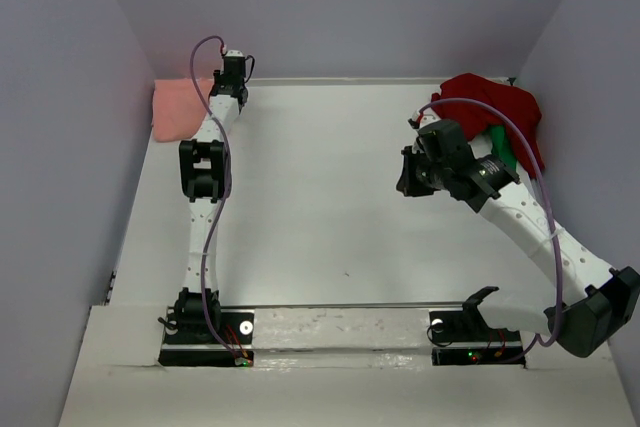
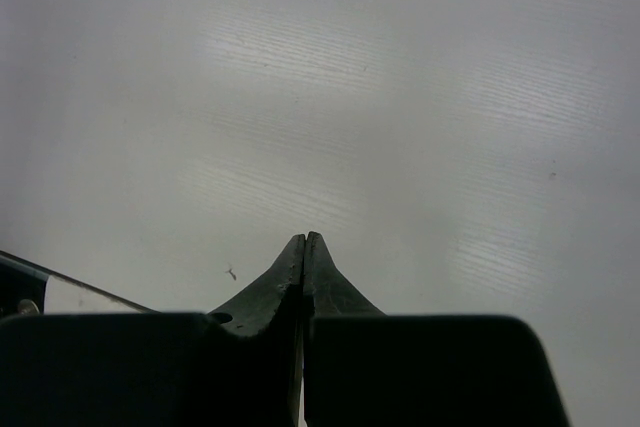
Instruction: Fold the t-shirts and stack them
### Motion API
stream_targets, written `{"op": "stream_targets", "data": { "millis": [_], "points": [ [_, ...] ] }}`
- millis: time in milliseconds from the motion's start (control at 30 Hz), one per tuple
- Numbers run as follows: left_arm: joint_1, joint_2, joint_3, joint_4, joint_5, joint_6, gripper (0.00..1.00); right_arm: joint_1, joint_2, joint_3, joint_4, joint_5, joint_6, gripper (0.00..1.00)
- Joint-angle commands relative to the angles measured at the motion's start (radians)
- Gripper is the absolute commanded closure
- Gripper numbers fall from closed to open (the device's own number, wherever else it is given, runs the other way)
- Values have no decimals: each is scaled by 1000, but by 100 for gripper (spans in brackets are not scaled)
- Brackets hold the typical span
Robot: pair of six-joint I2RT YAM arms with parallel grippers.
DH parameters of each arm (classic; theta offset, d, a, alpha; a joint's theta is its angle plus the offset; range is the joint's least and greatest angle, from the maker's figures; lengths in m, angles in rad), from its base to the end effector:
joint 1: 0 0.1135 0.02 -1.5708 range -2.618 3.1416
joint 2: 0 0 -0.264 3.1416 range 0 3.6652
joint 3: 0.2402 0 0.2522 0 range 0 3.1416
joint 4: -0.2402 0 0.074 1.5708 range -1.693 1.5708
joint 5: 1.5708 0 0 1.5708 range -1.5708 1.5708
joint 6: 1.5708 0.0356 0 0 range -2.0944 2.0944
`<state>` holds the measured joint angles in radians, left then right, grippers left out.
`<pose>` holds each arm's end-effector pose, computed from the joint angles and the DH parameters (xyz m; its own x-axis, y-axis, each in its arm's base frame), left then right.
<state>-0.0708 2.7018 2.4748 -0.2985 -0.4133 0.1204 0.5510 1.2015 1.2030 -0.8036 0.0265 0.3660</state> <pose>0.6028 -0.0284 0.1758 -0.5306 0.1479 -0.8346 -0.2196 0.9270 0.3039 0.2099 0.1279 0.3413 -0.7536 -0.0431 -0.6560 -0.2548 0.9390 0.2310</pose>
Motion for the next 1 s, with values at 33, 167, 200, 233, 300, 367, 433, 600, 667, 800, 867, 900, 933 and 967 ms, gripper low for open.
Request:
{"op": "stream_targets", "data": {
  "millis": [33,167,200,233,300,367,433,600,667,800,867,900,933,967],
  "points": [
    [3,-4,19,-1,-42,-27,58,6,-34,29,0,0,-6,100],
    [3,0,22,-4,-44,-30,55,6,-37,27,-2,3,1,100],
    [5,0,24,-5,-42,-31,55,6,-39,27,-2,3,2,100],
    [5,0,23,-5,-44,-31,54,6,-40,29,-3,3,2,100],
    [6,0,24,-8,-41,-39,54,6,-45,29,-6,6,1,100],
    [9,4,27,-16,-39,-45,57,6,-48,29,-6,9,4,100],
    [11,12,33,-27,-39,-53,67,6,-45,30,-9,1,4,100],
    [14,12,44,-37,-36,-70,96,6,-42,32,-9,0,5,100],
    [11,-17,0,-15,-38,-73,100,6,-34,26,-2,-8,11,100],
    [-1,-51,-46,6,-61,-68,100,6,-26,26,0,-8,8,100],
    [-9,-60,-60,6,-65,-73,100,6,-22,24,4,-7,7,100],
    [-15,-75,-71,9,-74,-79,100,6,-17,24,4,-8,7,100],
    [-20,-85,-100,15,-85,-90,100,6,-17,24,10,-11,10,100],
    [-23,-106,-115,19,-108,-99,100,6,-16,17,18,-17,10,100]
  ]
}}
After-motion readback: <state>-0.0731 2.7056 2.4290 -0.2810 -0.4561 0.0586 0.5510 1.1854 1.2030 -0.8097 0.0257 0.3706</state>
